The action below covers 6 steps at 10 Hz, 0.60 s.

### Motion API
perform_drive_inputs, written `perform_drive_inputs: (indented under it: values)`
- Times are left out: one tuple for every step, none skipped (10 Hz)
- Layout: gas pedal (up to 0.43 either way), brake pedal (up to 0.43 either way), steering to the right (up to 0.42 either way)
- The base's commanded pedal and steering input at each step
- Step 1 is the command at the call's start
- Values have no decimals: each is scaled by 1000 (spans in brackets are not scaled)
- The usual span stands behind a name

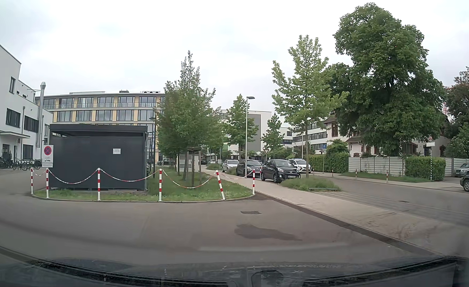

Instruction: Follow the waypoints while adhering to traffic rules and regulations

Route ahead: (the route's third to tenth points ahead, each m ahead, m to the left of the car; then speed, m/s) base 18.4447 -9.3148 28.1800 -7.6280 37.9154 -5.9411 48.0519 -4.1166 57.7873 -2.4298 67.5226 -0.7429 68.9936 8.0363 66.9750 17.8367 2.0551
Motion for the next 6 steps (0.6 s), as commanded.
perform_drive_inputs:
  values:
    - [0, 0, 16]
    - [0, 0, 66]
    - [0, 0, 117]
    - [0, 0, 155]
    - [0, 0, 208]
    - [0, 0, 258]
